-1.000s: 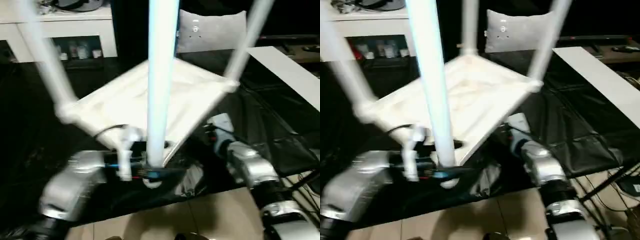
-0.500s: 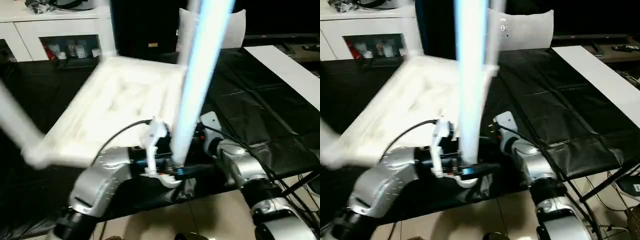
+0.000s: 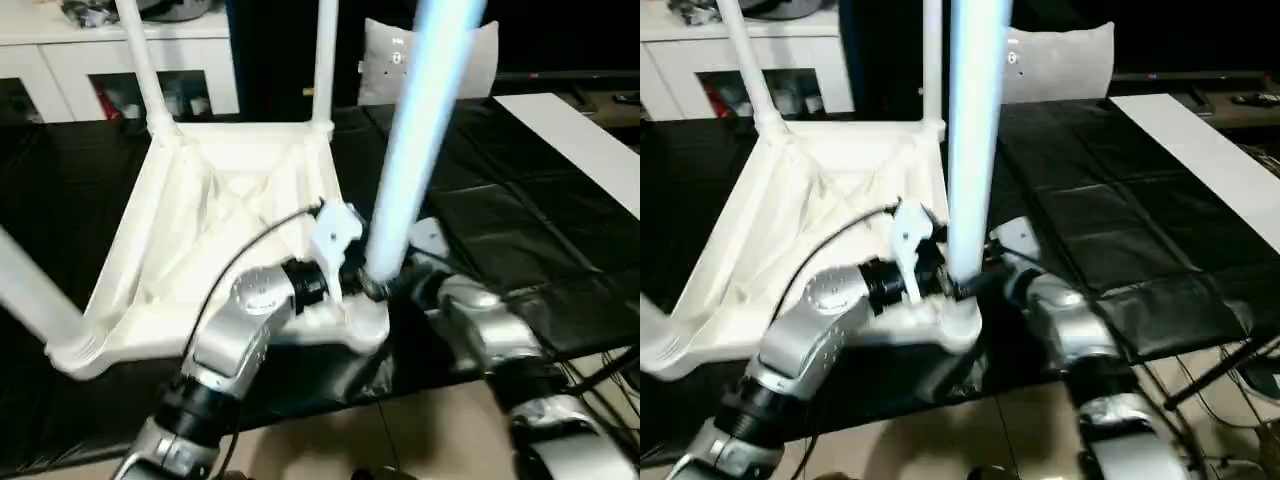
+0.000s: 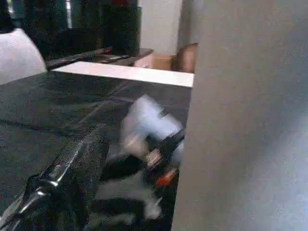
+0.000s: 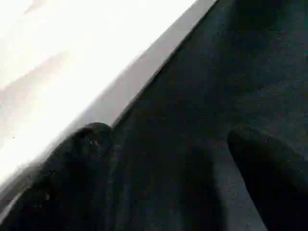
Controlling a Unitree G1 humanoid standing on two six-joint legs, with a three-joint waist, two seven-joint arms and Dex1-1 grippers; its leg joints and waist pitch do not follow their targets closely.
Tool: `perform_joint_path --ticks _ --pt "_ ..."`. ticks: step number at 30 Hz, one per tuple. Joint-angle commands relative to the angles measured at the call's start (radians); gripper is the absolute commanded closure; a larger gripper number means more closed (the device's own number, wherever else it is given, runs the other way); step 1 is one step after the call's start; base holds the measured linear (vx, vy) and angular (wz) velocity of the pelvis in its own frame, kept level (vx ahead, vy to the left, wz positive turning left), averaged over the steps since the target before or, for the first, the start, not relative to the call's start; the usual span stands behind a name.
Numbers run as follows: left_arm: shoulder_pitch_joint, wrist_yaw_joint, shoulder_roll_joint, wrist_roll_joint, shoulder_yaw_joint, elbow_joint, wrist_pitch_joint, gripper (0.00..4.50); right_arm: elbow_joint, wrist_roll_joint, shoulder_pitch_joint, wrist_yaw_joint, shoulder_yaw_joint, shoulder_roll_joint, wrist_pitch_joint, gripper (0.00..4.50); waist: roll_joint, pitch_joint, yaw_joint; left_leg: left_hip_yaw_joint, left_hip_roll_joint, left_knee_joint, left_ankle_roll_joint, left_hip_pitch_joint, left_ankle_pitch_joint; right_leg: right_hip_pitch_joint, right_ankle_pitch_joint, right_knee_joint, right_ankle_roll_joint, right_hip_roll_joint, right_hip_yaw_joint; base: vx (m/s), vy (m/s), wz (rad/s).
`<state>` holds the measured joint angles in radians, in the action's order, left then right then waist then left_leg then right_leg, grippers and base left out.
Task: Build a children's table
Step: Rotate table base, then rotate leg to tighten
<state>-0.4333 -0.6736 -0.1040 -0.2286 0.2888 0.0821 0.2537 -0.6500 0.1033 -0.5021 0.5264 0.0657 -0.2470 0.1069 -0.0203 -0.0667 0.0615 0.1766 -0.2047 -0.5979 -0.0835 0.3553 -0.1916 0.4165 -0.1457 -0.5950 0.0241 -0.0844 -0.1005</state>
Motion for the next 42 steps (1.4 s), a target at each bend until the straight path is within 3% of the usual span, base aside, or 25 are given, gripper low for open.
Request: perform_joint_path --ticks 1,6,11,16,17,20,21,22,23,26,32,39,42 --pt "0.016 -0.013 -0.015 0.005 -0.020 -0.015 -0.003 0.05 0.055 0.020 0.030 0.040 -0.018 -0.021 0.001 0.00 0.001 0.070 0.010 -0.005 -0.017 0.070 0.037 0.003 -0.236 -0.061 -0.435 0.089 0.099 -0.054 0.044 0.000 0.000 0.00" --pt "0.062 -0.097 -0.076 -0.025 -0.002 -0.061 0.014 0.05 0.174 0.045 0.100 0.129 -0.013 -0.062 0.014 0.00 0.001 0.071 0.010 -0.008 -0.020 0.073 0.053 0.009 -0.222 -0.062 -0.394 0.083 0.108 -0.052 0.045 0.000 0.000 0.00" --pt "0.103 -0.256 -0.229 -0.044 0.024 -0.093 0.059 0.05 0.349 0.098 0.183 0.225 -0.012 -0.140 0.053 0.00 0.008 0.069 0.015 -0.009 -0.021 0.076 0.047 -0.001 -0.256 -0.058 -0.430 0.087 0.105 -0.050 0.046 0.000 0.000 0.00" --pt "0.085 -0.356 -0.345 0.015 0.048 -0.038 0.029 0.05 0.431 0.099 0.238 0.279 -0.016 -0.202 0.066 0.00 0.010 0.066 0.022 -0.008 -0.019 0.078 0.033 -0.009 -0.292 -0.052 -0.485 0.096 0.082 -0.050 0.046 0.000 0.000 0.00" --pt "0.079 -0.367 -0.357 0.025 0.048 -0.026 0.014 0.33 0.450 0.100 0.251 0.293 -0.018 -0.214 0.073 0.00 0.012 0.064 0.025 -0.008 -0.016 0.077 0.034 -0.010 -0.296 -0.052 -0.498 0.099 0.075 -0.050 0.045 0.000 0.000 0.00" --pt "0.040 -0.411 -0.406 0.081 0.072 0.043 -0.042 0.41 0.545 0.120 0.324 0.384 -0.012 -0.289 0.099 0.00 0.015 0.066 0.035 -0.009 -0.016 0.076 0.033 -0.016 -0.300 -0.050 -0.512 0.103 0.056 -0.049 0.045 0.000 0.000 0.00" --pt "0.033 -0.416 -0.409 0.085 0.078 0.050 -0.038 0.46 0.571 0.132 0.342 0.407 -0.009 -0.307 0.106 0.00 0.015 0.065 0.035 -0.011 -0.017 0.080 0.035 -0.009 -0.304 -0.056 -0.507 0.100 0.057 -0.050 0.044 0.000 0.000 0.00" --pt "0.029 -0.422 -0.411 0.081 0.083 0.052 -0.034 0.59 0.599 0.146 0.358 0.422 -0.007 -0.323 0.119 0.00 0.013 0.066 0.038 -0.010 -0.018 0.079 0.037 -0.014 -0.306 -0.054 -0.513 0.103 0.052 -0.051 0.043 0.000 0.000 0.00" --pt "0.022 -0.429 -0.403 0.071 0.087 0.060 -0.039 0.71 0.642 0.166 0.382 0.443 -0.004 -0.342 0.133 0.00 0.015 0.067 0.039 -0.013 -0.019 0.080 0.039 -0.006 -0.294 -0.061 -0.504 0.101 0.056 -0.054 0.043 0.000 0.000 0.00" --pt "0.013 -0.426 -0.388 0.071 0.092 0.079 -0.037 0.82 0.680 0.179 0.403 0.462 0.005 -0.357 0.141 0.00 0.014 0.066 0.038 -0.012 -0.019 0.079 0.041 -0.007 -0.296 -0.057 -0.513 0.103 0.063 -0.055 0.041 0.000 0.000 0.00" --pt "-0.016 -0.438 -0.354 0.094 0.109 0.154 -0.016 1.43 0.771 0.195 0.455 0.481 0.012 -0.371 0.187 0.00 0.016 0.066 0.034 -0.012 -0.011 0.072 0.042 -0.008 -0.298 -0.054 -0.603 0.122 0.023 -0.055 0.032 0.000 0.000 0.00" --pt "-0.058 -0.420 -0.322 0.113 0.110 0.244 -0.005 1.88 0.822 0.225 0.468 0.486 0.024 -0.382 0.251 0.00 0.028 0.072 0.032 -0.017 -0.015 0.076 0.047 -0.013 -0.314 -0.058 -0.552 0.121 0.041 -0.055 0.025 0.000 0.000 0.00" --pt "-0.079 -0.410 -0.312 0.130 0.113 0.287 -0.008 2.09 0.823 0.217 0.465 0.480 0.024 -0.378 0.259 0.00 0.026 0.072 0.032 -0.016 -0.012 0.074 0.047 -0.011 -0.306 -0.059 -0.551 0.123 0.035 -0.057 0.024 0.000 0.000 0.00"
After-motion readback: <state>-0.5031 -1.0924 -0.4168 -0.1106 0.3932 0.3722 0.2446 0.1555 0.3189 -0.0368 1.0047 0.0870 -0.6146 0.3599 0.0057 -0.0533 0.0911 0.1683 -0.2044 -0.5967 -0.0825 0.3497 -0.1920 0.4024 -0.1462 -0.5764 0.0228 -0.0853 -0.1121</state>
